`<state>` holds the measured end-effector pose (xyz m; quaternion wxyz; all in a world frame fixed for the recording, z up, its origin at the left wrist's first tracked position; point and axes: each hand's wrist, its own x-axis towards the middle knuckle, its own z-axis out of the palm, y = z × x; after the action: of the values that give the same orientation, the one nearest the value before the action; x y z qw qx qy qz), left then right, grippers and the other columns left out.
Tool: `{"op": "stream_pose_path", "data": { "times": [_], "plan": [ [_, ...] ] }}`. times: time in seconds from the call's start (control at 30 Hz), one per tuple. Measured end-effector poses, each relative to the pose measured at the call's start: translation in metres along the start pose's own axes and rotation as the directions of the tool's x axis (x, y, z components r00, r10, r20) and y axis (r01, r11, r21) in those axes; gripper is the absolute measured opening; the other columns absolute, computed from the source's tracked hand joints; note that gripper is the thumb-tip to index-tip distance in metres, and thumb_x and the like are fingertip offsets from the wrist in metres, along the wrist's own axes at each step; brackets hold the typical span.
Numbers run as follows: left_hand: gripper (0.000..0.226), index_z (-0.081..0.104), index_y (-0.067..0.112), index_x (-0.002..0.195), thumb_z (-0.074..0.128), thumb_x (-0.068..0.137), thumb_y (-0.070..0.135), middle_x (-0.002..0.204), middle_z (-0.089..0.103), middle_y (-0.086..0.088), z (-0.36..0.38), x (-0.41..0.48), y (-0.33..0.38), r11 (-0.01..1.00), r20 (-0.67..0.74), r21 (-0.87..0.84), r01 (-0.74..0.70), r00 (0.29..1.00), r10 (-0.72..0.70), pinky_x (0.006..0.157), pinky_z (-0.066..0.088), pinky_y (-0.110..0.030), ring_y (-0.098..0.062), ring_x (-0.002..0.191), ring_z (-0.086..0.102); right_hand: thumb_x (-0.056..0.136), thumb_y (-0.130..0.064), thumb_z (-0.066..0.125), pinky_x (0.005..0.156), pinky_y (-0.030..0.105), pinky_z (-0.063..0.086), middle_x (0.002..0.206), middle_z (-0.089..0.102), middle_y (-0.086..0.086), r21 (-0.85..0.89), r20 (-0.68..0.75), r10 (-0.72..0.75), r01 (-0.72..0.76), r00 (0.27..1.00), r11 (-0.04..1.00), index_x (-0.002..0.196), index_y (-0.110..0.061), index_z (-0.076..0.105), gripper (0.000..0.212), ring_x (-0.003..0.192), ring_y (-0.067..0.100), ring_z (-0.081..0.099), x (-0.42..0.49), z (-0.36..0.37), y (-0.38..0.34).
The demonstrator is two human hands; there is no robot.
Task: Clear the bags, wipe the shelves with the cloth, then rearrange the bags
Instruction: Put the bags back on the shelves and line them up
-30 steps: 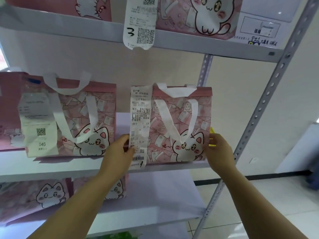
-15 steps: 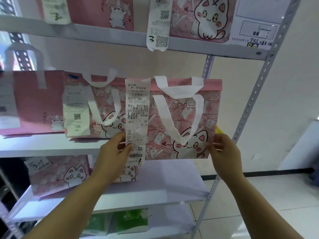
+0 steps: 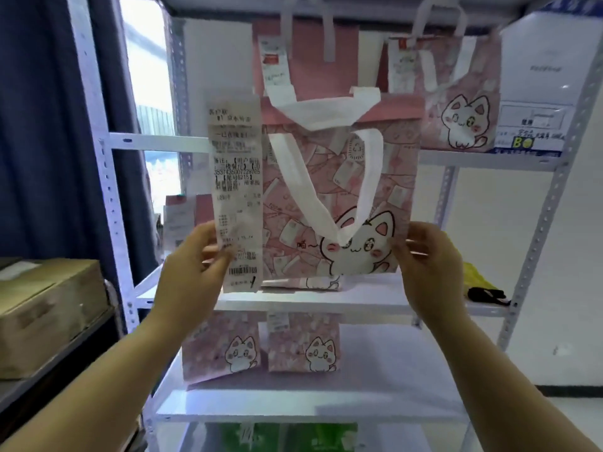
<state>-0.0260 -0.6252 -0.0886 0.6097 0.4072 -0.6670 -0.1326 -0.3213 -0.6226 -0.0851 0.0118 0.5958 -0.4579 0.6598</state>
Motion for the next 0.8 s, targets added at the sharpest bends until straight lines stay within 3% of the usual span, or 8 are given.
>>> {"op": "stream_pose_path", "data": {
  "times": [0.1, 0.23, 0.33, 0.5, 0.67, 0.8],
  "plan": [
    [0.021, 0.056, 0.035, 0.098, 0.057, 0.091, 0.016, 0.095, 0.065, 0.023, -0.039, 0.019, 0.013, 0.999, -0.048, 0.013, -0.047, 0.998, 0.047, 0.057, 0.049, -0.009, 0.004, 0.084, 0.065, 0.087, -0.013, 0.064, 0.058, 0.004, 0.046, 0.082, 0.061, -0.024, 0.069, -0.004, -0.067, 0.067, 0.998, 0.995, 0.093, -0.024, 0.057, 0.015, 0.073, -0.011, 0.061, 0.015, 0.023, -0.035],
    [0.032, 0.054, 0.048, 0.094, 0.056, 0.091, 0.016, 0.093, 0.064, 0.022, -0.080, 0.048, 0.030, 0.995, -0.110, 0.058, -0.080, 0.990, 0.086, 0.054, 0.049, -0.008, 0.003, 0.080, 0.065, 0.088, -0.018, 0.065, 0.060, 0.005, 0.047, 0.082, 0.060, -0.025, 0.113, -0.011, -0.127, 0.128, 0.992, 0.985, 0.092, -0.030, 0.055, 0.016, 0.073, -0.013, 0.060, 0.043, 0.051, -0.076],
    [0.023, 0.055, 0.038, 0.102, 0.056, 0.091, 0.017, 0.096, 0.063, 0.021, -0.101, 0.072, 0.035, 0.987, -0.154, 0.126, -0.099, 0.981, 0.118, 0.054, 0.051, -0.013, -0.003, 0.078, 0.067, 0.088, -0.019, 0.064, 0.058, 0.003, 0.045, 0.083, 0.060, -0.024, 0.161, -0.017, -0.161, 0.161, 0.987, 0.974, 0.095, -0.027, 0.057, 0.013, 0.073, -0.015, 0.060, 0.068, 0.074, -0.094],
    [0.023, 0.055, 0.028, 0.113, 0.053, 0.093, 0.018, 0.098, 0.063, 0.017, -0.128, 0.118, 0.038, 0.959, -0.196, 0.257, -0.120, 0.965, 0.173, 0.053, 0.049, -0.011, 0.005, 0.074, 0.066, 0.089, -0.023, 0.063, 0.055, 0.003, 0.044, 0.082, 0.057, -0.027, 0.171, -0.015, -0.212, 0.211, 0.977, 0.962, 0.097, -0.028, 0.057, 0.011, 0.073, -0.012, 0.057, 0.115, 0.117, -0.114],
    [0.030, 0.054, 0.029, 0.118, 0.051, 0.093, 0.013, 0.106, 0.062, 0.008, -0.145, 0.166, 0.028, 0.929, -0.274, 0.360, -0.082, 0.943, 0.189, 0.056, 0.050, -0.021, -0.006, 0.078, 0.065, 0.091, -0.027, 0.059, 0.060, 0.014, 0.050, 0.085, 0.061, -0.016, 0.235, 0.001, -0.262, 0.254, 0.965, 0.938, 0.100, -0.023, 0.060, 0.010, 0.078, -0.002, 0.061, 0.155, 0.165, -0.122],
    [0.035, 0.056, 0.033, 0.113, 0.048, 0.090, 0.008, 0.099, 0.062, 0.011, -0.154, 0.201, 0.016, 0.896, -0.323, 0.442, -0.035, 0.926, 0.195, 0.053, 0.045, -0.019, -0.007, 0.076, 0.065, 0.092, -0.035, 0.057, 0.060, 0.015, 0.052, 0.090, 0.062, -0.008, 0.235, 0.050, -0.312, 0.292, 0.949, 0.927, 0.107, -0.013, 0.061, 0.027, 0.078, 0.007, 0.063, 0.182, 0.200, -0.123]
  ]
}}
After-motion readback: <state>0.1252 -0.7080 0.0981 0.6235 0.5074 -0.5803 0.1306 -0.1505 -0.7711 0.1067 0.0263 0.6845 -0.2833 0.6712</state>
